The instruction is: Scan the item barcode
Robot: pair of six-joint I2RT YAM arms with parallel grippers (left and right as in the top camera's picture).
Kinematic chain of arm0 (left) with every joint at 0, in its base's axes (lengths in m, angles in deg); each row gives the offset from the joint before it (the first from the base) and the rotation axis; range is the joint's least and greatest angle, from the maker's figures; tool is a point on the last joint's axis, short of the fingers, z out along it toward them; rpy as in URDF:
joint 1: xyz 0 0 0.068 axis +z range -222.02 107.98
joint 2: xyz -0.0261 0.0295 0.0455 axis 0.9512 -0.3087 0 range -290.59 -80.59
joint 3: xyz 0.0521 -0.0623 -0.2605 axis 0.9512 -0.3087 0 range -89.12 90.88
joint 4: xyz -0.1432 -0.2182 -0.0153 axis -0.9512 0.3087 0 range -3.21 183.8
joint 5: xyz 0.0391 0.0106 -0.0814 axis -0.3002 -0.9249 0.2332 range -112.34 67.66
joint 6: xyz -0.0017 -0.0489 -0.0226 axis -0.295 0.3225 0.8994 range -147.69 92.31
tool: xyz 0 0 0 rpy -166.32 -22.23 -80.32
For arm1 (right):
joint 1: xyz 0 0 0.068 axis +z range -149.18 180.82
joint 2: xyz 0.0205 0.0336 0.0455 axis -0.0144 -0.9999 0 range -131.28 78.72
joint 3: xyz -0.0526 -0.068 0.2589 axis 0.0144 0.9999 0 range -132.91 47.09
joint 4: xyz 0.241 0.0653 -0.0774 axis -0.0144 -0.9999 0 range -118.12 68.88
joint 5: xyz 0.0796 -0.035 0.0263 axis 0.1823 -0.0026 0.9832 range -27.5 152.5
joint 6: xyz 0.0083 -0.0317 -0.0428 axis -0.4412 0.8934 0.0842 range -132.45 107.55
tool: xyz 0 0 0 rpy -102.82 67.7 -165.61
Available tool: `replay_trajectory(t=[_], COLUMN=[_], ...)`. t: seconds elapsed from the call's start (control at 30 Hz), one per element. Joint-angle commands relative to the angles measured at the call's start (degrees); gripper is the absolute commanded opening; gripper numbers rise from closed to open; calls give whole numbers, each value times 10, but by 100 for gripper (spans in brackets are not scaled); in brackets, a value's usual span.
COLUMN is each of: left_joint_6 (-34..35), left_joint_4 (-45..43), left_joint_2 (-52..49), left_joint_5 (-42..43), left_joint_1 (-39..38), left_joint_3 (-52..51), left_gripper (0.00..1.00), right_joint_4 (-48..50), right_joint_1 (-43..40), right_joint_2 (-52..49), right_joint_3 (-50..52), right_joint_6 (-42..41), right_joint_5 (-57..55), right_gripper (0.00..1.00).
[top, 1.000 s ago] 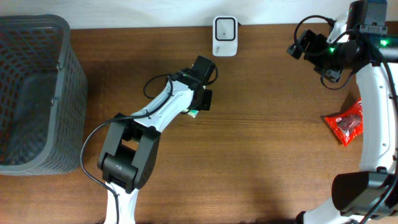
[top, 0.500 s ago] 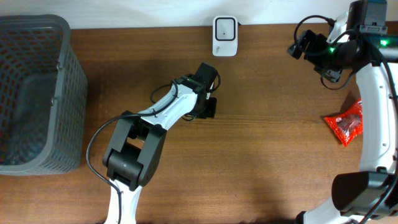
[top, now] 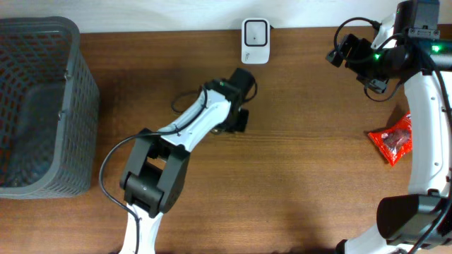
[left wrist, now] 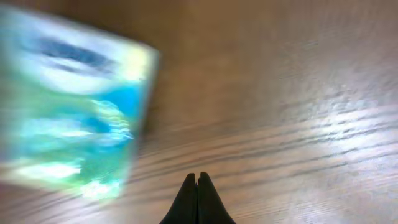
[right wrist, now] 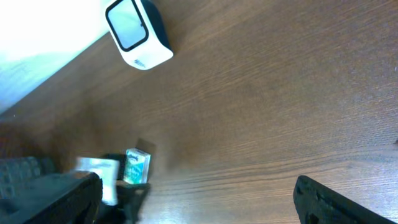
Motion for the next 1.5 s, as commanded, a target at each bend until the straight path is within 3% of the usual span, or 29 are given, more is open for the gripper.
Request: replay_trajectory(t=[0.0,0.03,0.1,0.13,0.2,0.27,0.53,0.7,0.73,0.93,1.0,1.07,1.2,1.37,1.47], left_joint_6=[-2,-3,-14,-30,-38,-38,-77,-76,-76,-76,-76,-76,-76,-76,-76], left_joint_4=[42,52,63,68,68,66,5,-21,-27,-45,-46,-46,-43,0,47], left_joint_2=[42,44,44,41,36,29,-25,-54,-59,-64,-64,-64,-64,-64,-64], left_joint_5=[-60,-59,-41,-9,26,51,286,333,336,338,320,297,274,266,194], left_joint_1=[41,53,87,105,128,146,188,189,189,189,189,189,189,185,170], left_joint_3=[97,108,115,112,97,75,-23,-32,-33,-33,-33,-33,-30,31,88], left_gripper=[8,23,65,70,93,98,91,85,84,41,21,11,0,0,0], right_joint_4=[0,0,0,0,0,0,0,0,0,0,0,0,0,0,0], right_joint_1=[2,2,2,2,2,2,2,2,2,2,2,2,2,2,2], right_joint_2=[-3,-3,-3,-3,-3,-3,-3,-3,-3,-3,-3,-3,-3,-3,-3], right_joint_3=[-1,-1,-1,-1,-1,-1,-1,-1,-1,-1,-1,-1,-1,-1,-1], right_joint_6=[-4,-4,-4,-4,-4,-4,-4,-4,-4,-4,-4,-4,-4,-4,-4], right_joint_5=[1,1,1,1,1,1,1,1,1,1,1,1,1,1,1], right_gripper=[98,99,98,98,98,99,98,99,98,98,98,99,99,99,98])
